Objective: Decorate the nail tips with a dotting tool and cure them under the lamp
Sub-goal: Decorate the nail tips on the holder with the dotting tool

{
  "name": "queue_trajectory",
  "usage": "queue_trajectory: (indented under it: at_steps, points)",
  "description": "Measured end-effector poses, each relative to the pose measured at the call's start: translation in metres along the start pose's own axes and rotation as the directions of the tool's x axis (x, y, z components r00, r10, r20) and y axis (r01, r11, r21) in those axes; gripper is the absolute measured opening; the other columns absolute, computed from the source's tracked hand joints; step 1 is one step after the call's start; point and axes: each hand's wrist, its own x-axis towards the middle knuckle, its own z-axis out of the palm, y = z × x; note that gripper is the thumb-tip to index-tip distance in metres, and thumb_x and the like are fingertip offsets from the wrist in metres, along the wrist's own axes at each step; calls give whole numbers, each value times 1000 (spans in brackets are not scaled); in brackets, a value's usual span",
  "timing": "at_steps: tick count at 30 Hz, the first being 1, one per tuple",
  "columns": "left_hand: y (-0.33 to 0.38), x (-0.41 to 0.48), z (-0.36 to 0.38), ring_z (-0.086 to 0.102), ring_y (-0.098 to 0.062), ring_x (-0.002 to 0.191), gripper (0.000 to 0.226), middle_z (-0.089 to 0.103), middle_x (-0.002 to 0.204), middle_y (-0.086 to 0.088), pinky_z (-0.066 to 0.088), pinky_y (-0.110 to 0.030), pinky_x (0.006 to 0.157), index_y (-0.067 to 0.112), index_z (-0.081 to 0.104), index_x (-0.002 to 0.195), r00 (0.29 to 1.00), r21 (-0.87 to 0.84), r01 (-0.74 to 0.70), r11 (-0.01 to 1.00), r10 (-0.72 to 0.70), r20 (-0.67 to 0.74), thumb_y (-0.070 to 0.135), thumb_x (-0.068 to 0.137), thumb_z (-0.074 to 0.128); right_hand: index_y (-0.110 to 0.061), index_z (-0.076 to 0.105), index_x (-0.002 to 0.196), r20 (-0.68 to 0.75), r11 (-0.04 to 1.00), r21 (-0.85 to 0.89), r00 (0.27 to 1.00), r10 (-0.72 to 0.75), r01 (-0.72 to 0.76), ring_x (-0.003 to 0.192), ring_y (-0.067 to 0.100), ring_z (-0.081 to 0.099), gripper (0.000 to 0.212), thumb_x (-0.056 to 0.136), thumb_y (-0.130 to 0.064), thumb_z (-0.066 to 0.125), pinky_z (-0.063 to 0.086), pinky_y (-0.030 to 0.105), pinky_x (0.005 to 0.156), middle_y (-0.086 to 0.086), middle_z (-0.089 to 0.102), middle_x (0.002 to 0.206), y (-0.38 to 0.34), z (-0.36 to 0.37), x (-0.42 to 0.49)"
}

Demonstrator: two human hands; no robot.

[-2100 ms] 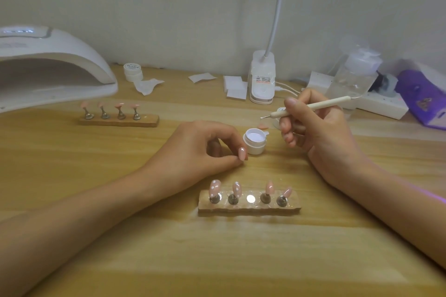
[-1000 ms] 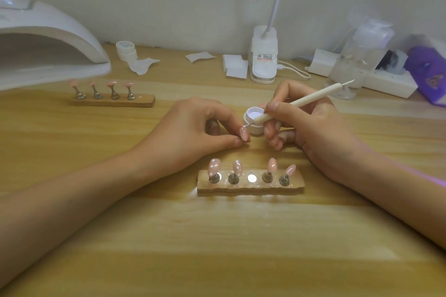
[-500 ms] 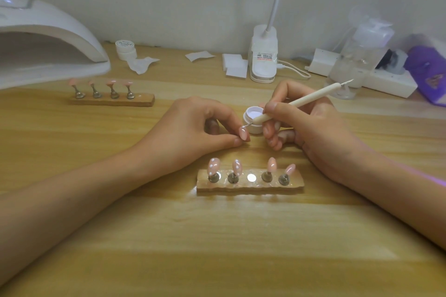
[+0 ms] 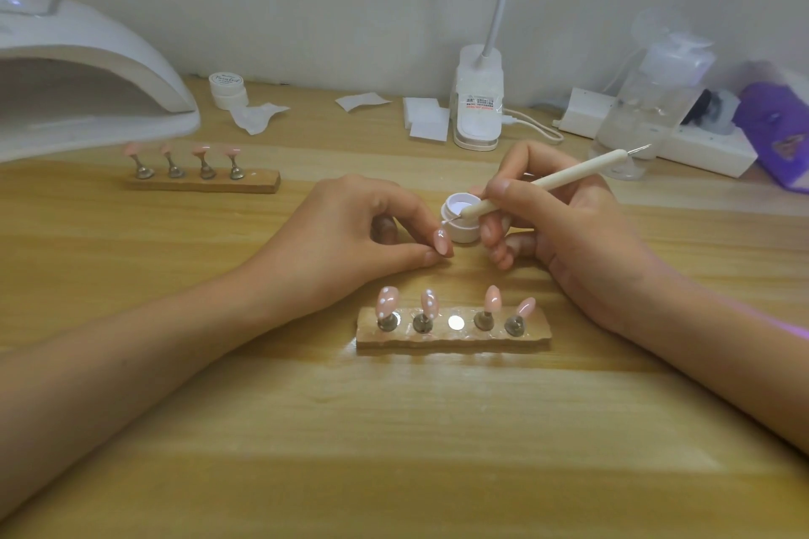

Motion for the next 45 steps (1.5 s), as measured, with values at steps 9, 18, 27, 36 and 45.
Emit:
queue_trajectory:
  at_steps: [9,18,27,36,45]
  points:
    - [0,1,0,48,2,49,14,58,58,29,33,-5,53,29,74,75,1000,8,0,1000,0,-3,17,78,81,-17,53,68,-13,999,22,999,-33,33,51,17,56,20,87,-15,59,45,22,47,8,62,60,-1,2,0]
    - [0,0,1,46,3,45,14,56,54,29,32,-5,51,28,74,75,1000,13,-1,1000,1,-4,17,78,81,-21,56,65,3,999,17,1000,-29,29,51,17,57,23,87,-14,59,45,22,46,9,63,60,-1,2,0]
    - [-1,1,1,46,1,47,15,56,53,25,31,-7,50,32,74,74,1000,8,0,1000,0,-7,19,77,81,-22,58,64,16,999,-42,1000,12,-12,49,18,56,23,85,-13,60,46,22,46,9,61,58,0,2,0]
    - [-2,1,1,47,2,47,14,56,53,26,32,-7,51,31,74,75,1000,5,12,1000,-12,-3,19,77,81,-18,55,64,14,997,-73,1000,26,-25,48,18,55,21,84,-11,59,46,22,46,8,60,57,0,2,0]
    - [-1,1,0,48,2,49,11,57,56,30,32,-6,51,29,75,77,1000,19,4,1000,-4,-4,19,77,81,-19,56,63,20,997,-76,999,28,-27,48,18,55,22,83,-11,60,46,22,46,9,60,57,0,3,0]
